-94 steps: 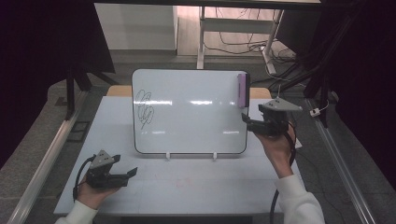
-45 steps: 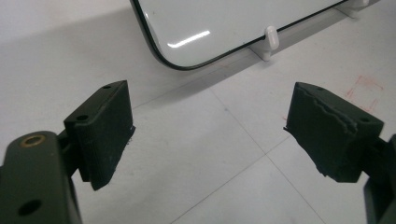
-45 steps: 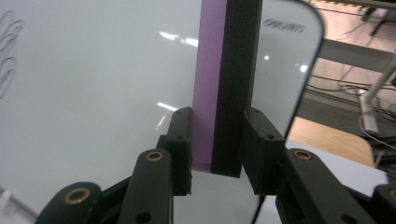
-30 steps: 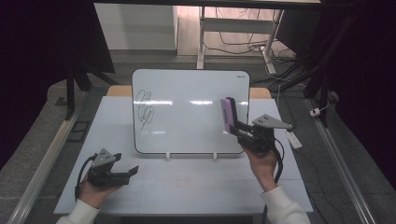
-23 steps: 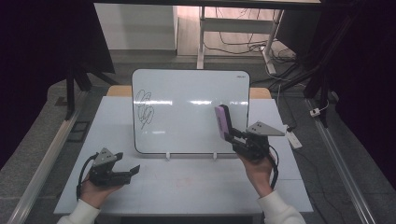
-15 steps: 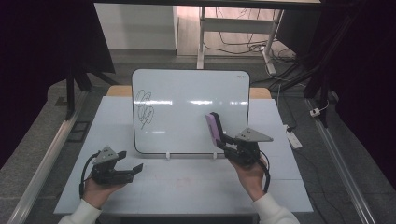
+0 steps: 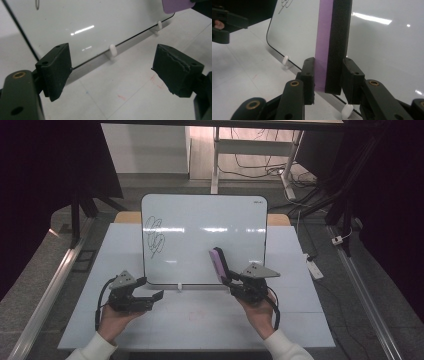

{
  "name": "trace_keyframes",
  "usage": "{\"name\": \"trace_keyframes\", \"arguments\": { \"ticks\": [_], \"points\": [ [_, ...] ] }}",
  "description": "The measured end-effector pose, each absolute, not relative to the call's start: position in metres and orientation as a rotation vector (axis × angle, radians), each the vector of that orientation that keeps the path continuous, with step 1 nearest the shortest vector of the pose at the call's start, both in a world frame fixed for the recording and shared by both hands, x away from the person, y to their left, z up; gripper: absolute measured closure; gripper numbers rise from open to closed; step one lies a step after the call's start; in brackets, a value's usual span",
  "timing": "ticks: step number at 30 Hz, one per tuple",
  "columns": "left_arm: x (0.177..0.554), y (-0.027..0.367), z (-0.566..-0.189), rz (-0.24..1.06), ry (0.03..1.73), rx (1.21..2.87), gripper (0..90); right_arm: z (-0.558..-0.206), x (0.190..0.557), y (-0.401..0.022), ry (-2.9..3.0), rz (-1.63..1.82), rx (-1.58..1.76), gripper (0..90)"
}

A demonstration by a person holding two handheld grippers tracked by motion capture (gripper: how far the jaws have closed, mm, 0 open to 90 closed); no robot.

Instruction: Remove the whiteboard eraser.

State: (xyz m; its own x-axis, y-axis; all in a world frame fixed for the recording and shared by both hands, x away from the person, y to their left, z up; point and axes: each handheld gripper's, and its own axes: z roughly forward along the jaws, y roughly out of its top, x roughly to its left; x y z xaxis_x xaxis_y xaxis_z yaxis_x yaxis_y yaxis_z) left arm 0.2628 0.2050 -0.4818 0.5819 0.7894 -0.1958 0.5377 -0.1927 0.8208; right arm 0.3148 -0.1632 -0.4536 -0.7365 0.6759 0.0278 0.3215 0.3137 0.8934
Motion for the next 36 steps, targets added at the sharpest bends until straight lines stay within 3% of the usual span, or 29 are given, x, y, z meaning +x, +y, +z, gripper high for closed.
{"name": "trace_keyframes", "arguments": {
  "ticks": [21,36],
  "points": [
    [0.297,0.142,-0.463,0.203,0.934,1.824,18.3,-0.47,0.299,-0.143,2.238,1.483,0.795,65.3],
    [0.312,0.119,-0.461,0.093,0.912,1.773,20.9,-0.477,0.291,-0.132,2.225,1.52,0.75,65.2]
  ]
}}
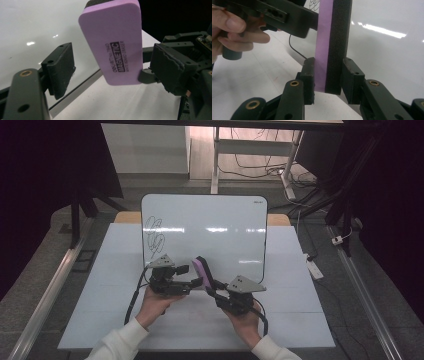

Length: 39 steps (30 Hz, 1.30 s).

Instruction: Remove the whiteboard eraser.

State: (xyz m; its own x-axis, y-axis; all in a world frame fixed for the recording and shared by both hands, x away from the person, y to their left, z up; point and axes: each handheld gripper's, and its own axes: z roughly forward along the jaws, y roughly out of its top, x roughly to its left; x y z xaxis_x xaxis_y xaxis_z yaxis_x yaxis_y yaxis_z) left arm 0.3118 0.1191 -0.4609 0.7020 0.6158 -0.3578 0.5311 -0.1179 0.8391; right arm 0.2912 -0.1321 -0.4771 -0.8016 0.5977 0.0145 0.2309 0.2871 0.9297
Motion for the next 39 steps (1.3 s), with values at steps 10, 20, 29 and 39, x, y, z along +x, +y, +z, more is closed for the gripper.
{"name": "trace_keyframes", "arguments": {
  "ticks": [10,20,29,39],
  "points": [
    [0.3169,0.1183,-0.4635,0.025,0.9,1.745,34.5,-0.4785,0.2859,-0.1269,2.199,1.55,0.716,65.2],
    [0.321,0.1182,-0.4661,-0.021,0.914,1.713,38.2,-0.4813,0.2863,-0.1243,2.195,1.551,0.731,65.0],
    [0.3191,0.1149,-0.4661,0.004,0.914,1.702,39.6,-0.4817,0.286,-0.1238,2.192,1.557,0.742,65.0],
    [0.3166,0.1203,-0.4608,0.055,0.911,1.75,40.5,-0.4791,0.2896,-0.1268,2.222,1.583,0.717,43.7]
  ]
}}
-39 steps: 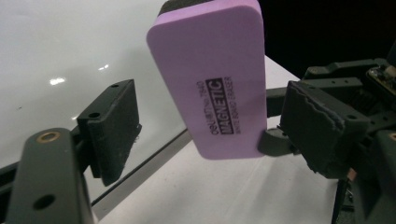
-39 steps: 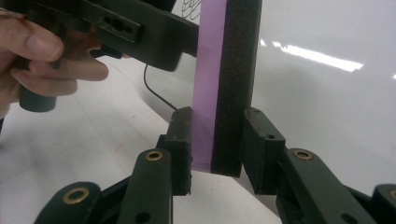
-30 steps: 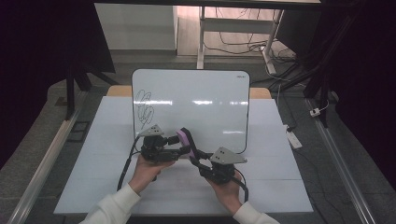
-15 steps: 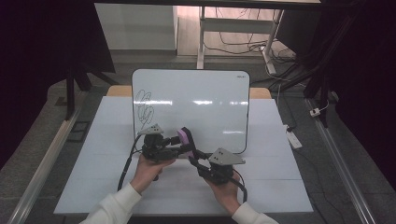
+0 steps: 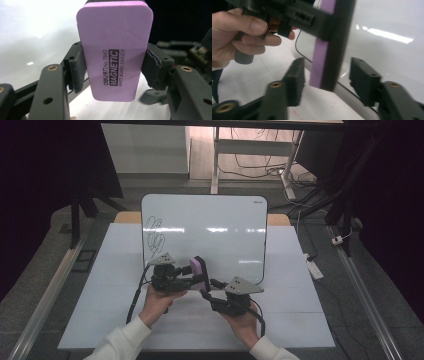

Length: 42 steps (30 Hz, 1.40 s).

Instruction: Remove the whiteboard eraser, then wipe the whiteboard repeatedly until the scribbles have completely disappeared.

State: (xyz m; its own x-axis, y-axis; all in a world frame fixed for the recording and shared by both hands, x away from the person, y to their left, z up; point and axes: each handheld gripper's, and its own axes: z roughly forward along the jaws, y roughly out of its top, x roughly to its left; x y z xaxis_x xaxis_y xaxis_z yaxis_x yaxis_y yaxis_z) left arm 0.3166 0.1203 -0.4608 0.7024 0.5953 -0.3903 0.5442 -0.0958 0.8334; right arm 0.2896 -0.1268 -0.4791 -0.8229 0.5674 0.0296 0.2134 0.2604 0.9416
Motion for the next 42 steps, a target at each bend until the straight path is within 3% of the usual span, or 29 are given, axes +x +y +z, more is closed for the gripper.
{"name": "trace_keyframes", "arguments": {
  "ticks": [4,9,16,25,42],
  "points": [
    [0.311,0.128,-0.452,0.143,0.915,1.81,40.5,-0.468,0.294,-0.15,2.215,1.592,0.74,34.9],
    [0.301,0.14,-0.439,0.251,0.909,1.849,40.4,-0.469,0.301,-0.177,2.214,1.498,0.786,33.4],
    [0.296,0.166,-0.432,0.293,0.949,1.834,40.4,-0.479,0.304,-0.229,2.198,1.403,0.846,32.1],
    [0.294,0.189,-0.422,0.397,0.992,1.845,40.4,-0.486,0.307,-0.266,2.207,1.353,0.848,32.0],
    [0.302,0.217,-0.413,0.569,1.106,1.855,40.4,-0.494,0.314,-0.278,2.194,1.308,0.893,32.7]
  ]
}}
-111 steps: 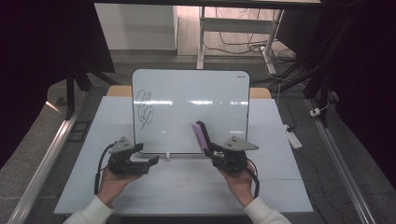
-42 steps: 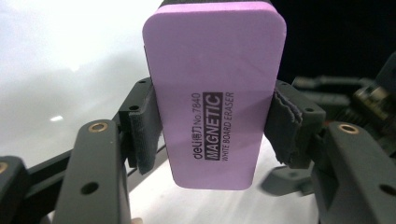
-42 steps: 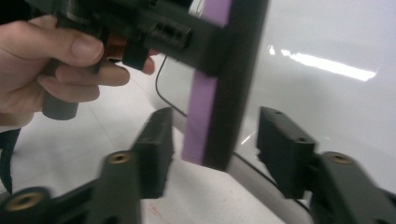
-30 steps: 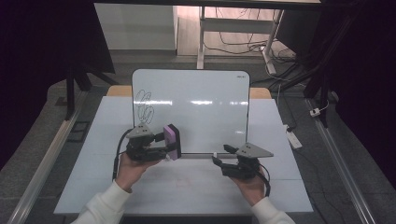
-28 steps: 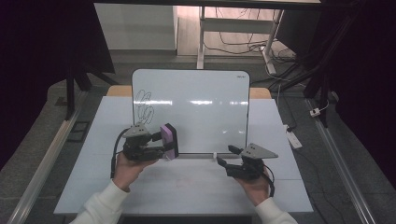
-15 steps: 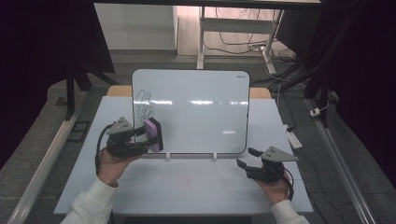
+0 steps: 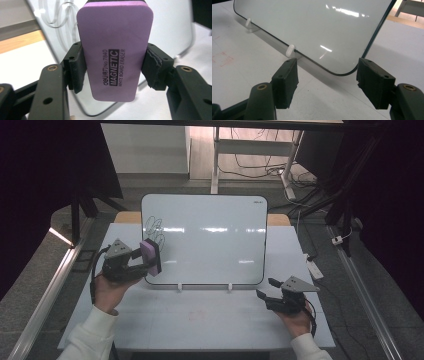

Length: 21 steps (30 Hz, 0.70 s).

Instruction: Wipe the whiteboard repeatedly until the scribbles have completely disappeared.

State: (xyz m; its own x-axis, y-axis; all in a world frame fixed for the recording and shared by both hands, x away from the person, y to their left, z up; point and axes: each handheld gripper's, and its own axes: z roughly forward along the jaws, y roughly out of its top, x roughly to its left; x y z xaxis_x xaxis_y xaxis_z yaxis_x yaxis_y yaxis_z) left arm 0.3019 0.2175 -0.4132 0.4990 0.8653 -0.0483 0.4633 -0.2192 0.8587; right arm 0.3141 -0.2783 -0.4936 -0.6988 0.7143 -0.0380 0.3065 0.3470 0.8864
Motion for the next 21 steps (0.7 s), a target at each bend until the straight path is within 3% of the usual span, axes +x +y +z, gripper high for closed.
{"name": "trace_keyframes", "arguments": {
  "ticks": [10,21],
  "points": [
    [0.322,0.239,-0.399,0.692,1.202,1.824,40.4,-0.495,0.315,-0.277,2.193,1.296,0.898,32.7],
    [0.369,0.22,-0.368,0.755,1.218,1.926,40.4,-0.495,0.316,-0.278,2.185,1.292,0.905,32.7]
  ]
}}
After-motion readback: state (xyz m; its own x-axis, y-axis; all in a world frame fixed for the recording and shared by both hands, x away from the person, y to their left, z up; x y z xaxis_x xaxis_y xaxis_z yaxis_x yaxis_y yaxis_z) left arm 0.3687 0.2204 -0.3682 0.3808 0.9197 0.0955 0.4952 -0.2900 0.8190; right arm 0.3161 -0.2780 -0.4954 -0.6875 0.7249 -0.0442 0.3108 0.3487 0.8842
